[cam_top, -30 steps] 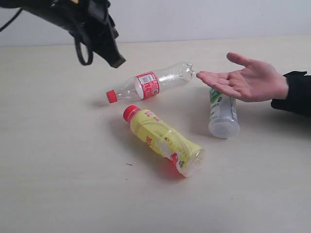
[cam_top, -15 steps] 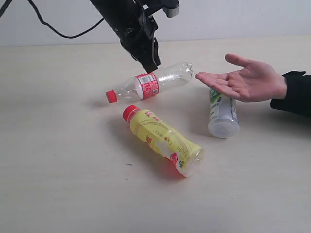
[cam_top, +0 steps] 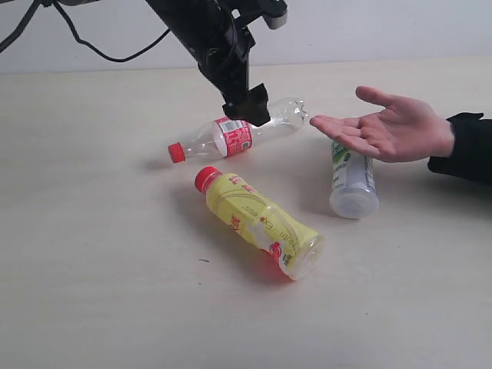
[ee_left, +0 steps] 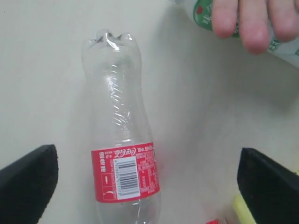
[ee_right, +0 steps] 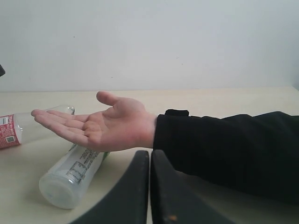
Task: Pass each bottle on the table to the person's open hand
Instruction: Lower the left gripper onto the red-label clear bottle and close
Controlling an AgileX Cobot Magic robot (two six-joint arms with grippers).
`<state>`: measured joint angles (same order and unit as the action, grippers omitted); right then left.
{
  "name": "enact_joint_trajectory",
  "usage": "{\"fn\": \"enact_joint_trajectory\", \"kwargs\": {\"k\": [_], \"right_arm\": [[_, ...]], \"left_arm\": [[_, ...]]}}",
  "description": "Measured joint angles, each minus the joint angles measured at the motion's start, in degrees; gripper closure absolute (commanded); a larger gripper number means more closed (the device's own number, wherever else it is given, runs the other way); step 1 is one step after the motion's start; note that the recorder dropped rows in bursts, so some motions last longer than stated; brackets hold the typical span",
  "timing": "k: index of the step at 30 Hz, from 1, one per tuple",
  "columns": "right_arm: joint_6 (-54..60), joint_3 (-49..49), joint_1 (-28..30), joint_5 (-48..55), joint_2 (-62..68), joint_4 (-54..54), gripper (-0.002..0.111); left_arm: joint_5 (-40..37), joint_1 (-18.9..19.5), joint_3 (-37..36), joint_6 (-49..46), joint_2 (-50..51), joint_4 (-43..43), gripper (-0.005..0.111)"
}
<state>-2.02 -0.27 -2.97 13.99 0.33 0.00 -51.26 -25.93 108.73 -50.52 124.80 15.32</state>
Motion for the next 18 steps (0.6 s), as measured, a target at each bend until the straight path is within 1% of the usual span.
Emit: {"fn": "enact_joint_trajectory", "kwargs": {"k": [8, 12, 18], "right_arm": [[0.0, 0.0, 0.0, 0.0, 0.0, 0.0, 0.106], [0.0, 0.0, 0.0, 0.0, 0.0, 0.0, 0.106], [0.0, 0.0, 0.0, 0.0, 0.0, 0.0, 0.106]], "left_arm": [[3.24, 0.0, 0.25, -0.41, 2.38, -0.11, 0.002], [3.99, 0.0, 0.25, -0.3, 5.04, -2.16, 0.002], [8.11, 0.3, 0.25, -0.07, 7.3, -3.0, 0.002]]}}
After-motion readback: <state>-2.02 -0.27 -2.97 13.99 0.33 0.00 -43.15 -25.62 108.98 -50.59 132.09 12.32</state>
